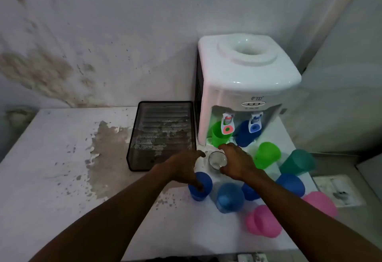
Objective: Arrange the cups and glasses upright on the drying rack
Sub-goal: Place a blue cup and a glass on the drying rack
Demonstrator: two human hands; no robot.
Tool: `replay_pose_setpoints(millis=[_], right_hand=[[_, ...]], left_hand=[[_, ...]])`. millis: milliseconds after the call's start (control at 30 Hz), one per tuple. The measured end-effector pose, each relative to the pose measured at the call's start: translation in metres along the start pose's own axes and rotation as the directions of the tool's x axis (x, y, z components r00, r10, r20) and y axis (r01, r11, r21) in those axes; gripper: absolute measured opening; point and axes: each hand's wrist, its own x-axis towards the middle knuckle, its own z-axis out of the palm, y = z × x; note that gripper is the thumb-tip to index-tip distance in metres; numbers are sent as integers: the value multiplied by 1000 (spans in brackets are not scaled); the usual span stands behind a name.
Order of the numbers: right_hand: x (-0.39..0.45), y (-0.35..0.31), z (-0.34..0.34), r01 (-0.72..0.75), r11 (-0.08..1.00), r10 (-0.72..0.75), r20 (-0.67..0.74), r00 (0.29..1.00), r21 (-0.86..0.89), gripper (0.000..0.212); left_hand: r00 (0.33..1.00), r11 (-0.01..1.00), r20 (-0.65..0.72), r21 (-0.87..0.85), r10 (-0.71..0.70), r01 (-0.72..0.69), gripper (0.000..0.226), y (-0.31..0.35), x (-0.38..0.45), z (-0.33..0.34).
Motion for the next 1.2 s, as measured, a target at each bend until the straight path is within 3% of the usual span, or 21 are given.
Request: replay_pose_setpoints(millis=[100, 200, 400, 667, 767, 867, 967, 1100, 1200], right_hand=[[9, 2, 7, 35, 998, -33, 36, 999, -59, 77], [19, 3, 15, 73, 983, -61, 73, 995, -170, 85], [30, 10, 26, 130, 943, -82, 165, 983, -307, 91], [37, 11, 29, 151, 950, -127, 104, 986, -273, 74], [34, 11, 28, 143, 970, -129, 78, 988, -198, 64], [32, 6, 28, 106, 993, -102, 76, 992, -44, 67], [34, -4, 25, 58, 984, -62, 17, 998, 170, 68], [46, -29, 21, 73, 936, -36, -111, 993, 345, 63], [65, -60, 19, 41, 875, 56, -183, 982, 483, 75]], left_hand=[[989, 996, 135, 73, -60, 51, 117, 7, 2, 12], [982, 985, 170, 161, -86, 59, 118, 9, 6, 25], [983, 992, 144, 69, -115, 106, 90, 8, 12, 43], [985, 983, -36, -78, -170, 167, 89, 1, 5, 48], [963, 964, -163, -193, -213, 180, 85, -6, -2, 40], [923, 922, -282, -356, -261, 152, 74, -19, -8, 26], [887, 815, -307, -566, -344, 120, 59, -39, -10, 10], [809, 446, -197, -890, -554, 89, 66, -73, -2, -9], [686, 258, -178, -966, -706, 14, 45, -101, 9, -30]])
